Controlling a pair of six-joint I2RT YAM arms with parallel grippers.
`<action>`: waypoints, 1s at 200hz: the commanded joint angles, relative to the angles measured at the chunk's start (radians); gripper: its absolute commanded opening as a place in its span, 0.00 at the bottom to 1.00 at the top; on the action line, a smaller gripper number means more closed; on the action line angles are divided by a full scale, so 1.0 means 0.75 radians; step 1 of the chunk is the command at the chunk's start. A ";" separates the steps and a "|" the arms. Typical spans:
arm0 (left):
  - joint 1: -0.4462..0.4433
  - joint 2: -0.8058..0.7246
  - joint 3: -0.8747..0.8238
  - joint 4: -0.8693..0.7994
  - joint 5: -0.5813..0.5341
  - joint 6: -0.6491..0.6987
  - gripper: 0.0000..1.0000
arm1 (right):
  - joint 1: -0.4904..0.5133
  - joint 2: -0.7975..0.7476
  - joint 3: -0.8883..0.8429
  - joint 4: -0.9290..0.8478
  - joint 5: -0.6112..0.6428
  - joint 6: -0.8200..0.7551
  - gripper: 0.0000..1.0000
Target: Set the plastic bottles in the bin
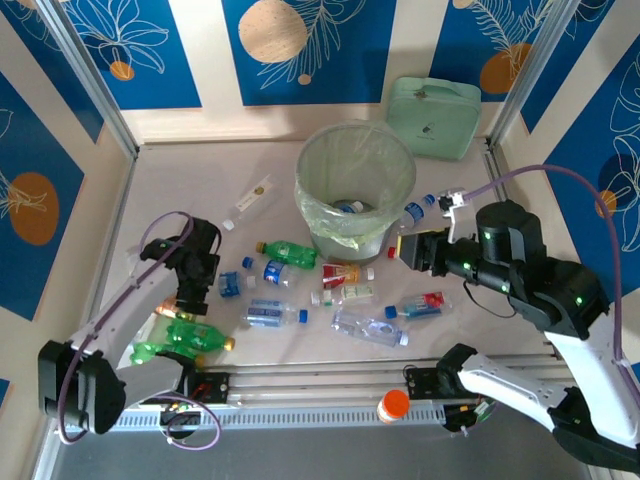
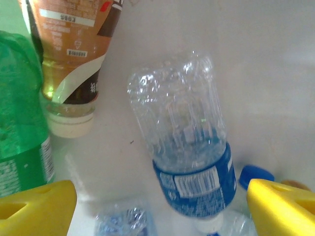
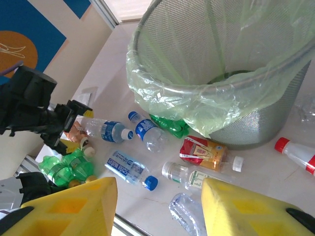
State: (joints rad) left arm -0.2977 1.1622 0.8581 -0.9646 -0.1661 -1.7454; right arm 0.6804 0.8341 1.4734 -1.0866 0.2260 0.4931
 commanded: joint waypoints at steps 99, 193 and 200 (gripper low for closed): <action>0.106 0.424 -0.053 0.422 0.029 0.075 0.77 | -0.024 -0.021 -0.002 -0.063 -0.008 -0.077 0.48; 0.112 0.378 0.022 0.371 -0.069 0.249 0.58 | -0.070 -0.012 0.025 -0.046 -0.011 -0.111 0.49; 0.114 0.356 0.038 0.348 -0.070 0.269 0.58 | -0.072 -0.011 0.033 -0.046 -0.009 -0.118 0.49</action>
State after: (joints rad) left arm -0.2291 1.4879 0.8265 -0.6289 -0.1772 -1.6184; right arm 0.6342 0.8219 1.4769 -1.1198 0.2287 0.4332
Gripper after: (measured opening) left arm 0.606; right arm 0.485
